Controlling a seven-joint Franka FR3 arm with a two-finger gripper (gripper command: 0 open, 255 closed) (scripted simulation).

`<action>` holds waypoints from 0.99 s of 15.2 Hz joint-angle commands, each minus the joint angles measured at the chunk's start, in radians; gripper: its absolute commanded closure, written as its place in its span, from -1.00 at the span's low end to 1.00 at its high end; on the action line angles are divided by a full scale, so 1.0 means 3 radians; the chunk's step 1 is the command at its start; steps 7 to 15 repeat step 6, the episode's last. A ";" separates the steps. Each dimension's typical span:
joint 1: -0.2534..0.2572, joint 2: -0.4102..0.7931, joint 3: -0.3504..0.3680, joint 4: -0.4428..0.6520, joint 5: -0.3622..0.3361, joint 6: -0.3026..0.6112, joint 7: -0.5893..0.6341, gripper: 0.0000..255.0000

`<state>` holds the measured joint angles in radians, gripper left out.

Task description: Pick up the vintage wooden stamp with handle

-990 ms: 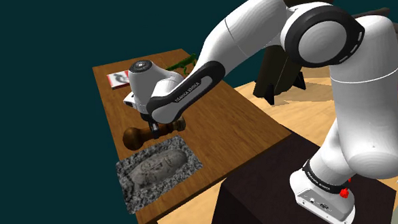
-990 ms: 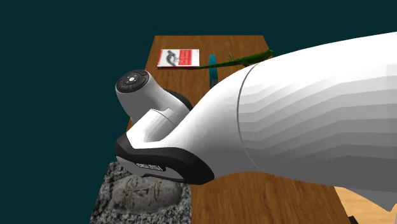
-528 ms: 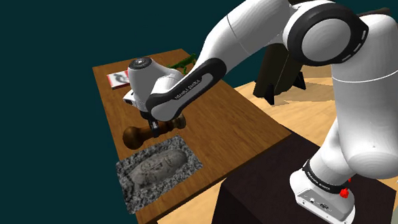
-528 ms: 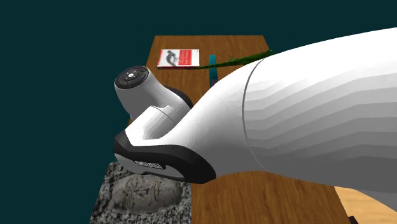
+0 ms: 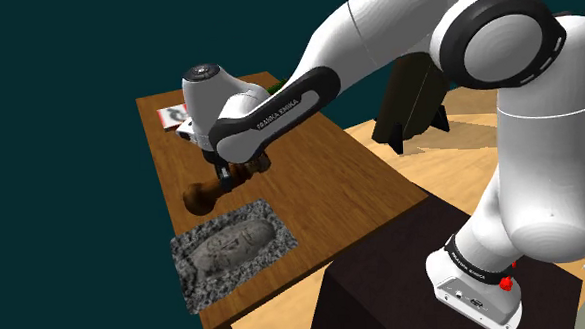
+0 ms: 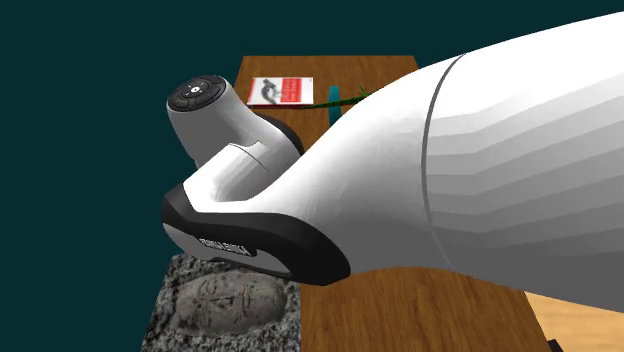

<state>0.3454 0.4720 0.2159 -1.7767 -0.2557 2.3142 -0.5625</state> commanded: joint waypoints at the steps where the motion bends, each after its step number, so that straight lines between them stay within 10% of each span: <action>1: -0.0005 -0.0051 0.0012 0.0031 0.0022 -0.0076 -0.0018 1.00; 15: -0.0014 -0.0123 0.0029 0.0070 0.0053 -0.0185 -0.0046 1.00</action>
